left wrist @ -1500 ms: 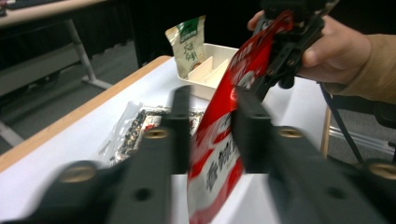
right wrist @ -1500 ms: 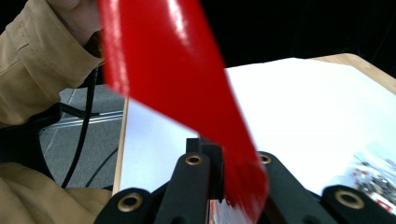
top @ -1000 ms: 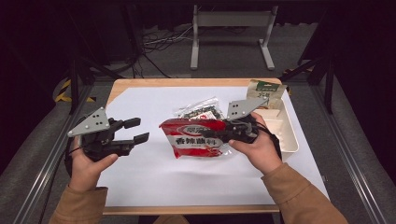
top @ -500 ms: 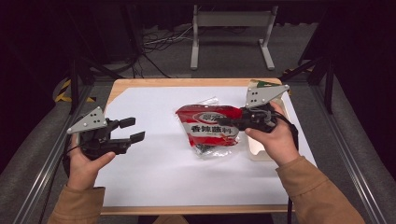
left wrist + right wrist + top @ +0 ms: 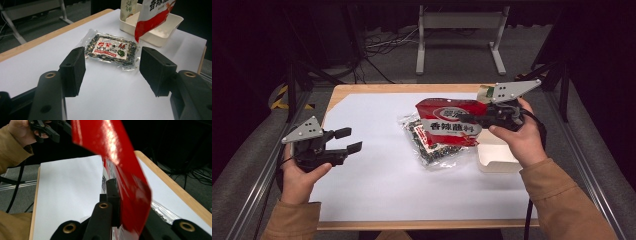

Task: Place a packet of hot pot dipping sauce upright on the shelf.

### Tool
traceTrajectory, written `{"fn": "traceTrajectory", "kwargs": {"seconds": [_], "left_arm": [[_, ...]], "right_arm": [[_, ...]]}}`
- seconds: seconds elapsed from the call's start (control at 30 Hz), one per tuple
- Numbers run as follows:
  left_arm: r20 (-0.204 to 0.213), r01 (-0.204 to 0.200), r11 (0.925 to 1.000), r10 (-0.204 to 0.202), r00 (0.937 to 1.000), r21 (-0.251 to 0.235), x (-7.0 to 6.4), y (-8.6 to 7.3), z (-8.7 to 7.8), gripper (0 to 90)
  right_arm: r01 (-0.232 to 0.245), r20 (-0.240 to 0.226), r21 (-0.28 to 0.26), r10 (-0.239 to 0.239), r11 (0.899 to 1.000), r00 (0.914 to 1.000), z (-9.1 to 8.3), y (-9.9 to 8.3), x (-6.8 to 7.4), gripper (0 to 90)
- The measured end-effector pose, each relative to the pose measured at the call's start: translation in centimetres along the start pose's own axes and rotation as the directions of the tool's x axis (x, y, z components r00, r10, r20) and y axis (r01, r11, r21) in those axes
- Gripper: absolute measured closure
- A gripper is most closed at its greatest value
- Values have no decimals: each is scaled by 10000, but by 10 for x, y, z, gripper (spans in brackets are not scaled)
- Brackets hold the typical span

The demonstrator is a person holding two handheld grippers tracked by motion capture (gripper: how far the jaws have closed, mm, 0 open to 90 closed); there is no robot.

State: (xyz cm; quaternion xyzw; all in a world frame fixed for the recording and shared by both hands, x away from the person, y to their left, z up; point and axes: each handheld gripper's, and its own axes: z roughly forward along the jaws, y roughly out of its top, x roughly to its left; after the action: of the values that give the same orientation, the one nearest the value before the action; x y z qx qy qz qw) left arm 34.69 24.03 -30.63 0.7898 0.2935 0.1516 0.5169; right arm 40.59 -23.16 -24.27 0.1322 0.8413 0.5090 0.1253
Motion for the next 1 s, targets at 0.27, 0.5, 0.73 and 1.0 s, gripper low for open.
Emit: {"fn": "traceTrajectory", "kwargs": {"seconds": [0.27,0.5,0.73,1.0], "left_arm": [[-268,295,9995,-291,9992,149,7,-7,-1,373],[-399,536,9984,-529,9978,173,10,-11,-1,362],[-1015,323,9989,-286,9944,345,13,-13,1,370],[-934,297,9981,-245,9953,547,14,-15,6,367]], "right_arm": [[-55,157,-187,58,9998,9999,-17,0,-18,895],[-151,805,7,150,9999,9966,-26,-5,-36,895],[-537,1351,-150,552,9984,9893,-33,-12,-59,895],[-676,1673,-258,710,9974,9834,-38,-13,-81,895]]}}
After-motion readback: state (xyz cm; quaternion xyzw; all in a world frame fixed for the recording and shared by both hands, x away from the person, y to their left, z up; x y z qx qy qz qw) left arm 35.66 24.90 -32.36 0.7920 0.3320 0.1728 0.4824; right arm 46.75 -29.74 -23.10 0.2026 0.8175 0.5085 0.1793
